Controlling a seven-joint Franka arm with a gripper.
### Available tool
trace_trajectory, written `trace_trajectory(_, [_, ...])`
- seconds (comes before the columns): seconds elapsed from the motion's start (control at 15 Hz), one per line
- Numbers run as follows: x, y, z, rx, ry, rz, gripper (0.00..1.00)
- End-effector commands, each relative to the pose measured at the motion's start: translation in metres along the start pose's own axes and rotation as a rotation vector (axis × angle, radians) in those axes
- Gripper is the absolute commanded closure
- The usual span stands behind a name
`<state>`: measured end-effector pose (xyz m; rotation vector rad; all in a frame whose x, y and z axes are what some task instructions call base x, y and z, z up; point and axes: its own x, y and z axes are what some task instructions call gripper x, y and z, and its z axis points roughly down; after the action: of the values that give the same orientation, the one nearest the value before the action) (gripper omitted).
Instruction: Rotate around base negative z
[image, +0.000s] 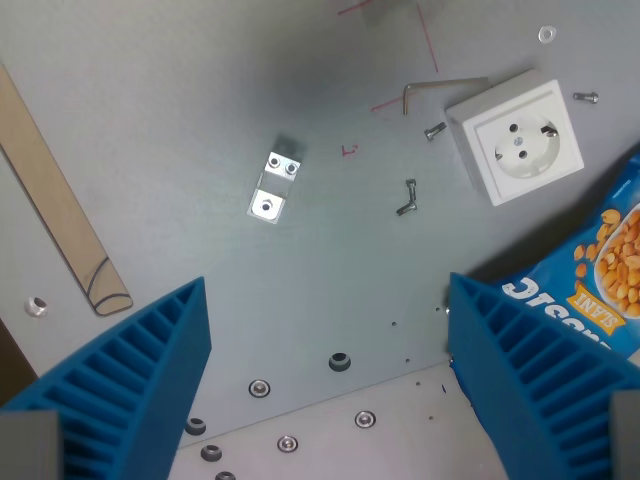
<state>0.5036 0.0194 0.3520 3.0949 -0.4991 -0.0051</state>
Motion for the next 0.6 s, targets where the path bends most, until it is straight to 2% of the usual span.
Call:
trace_trajectory(0.07, [-0.0002, 0.0001, -0.0015, 0.001, 0.003, 0.014, 0.00])
trace_trajectory(0.6, [-0.0002, 0.0001, -0.0015, 0.001, 0.002, 0.121, 0.00])
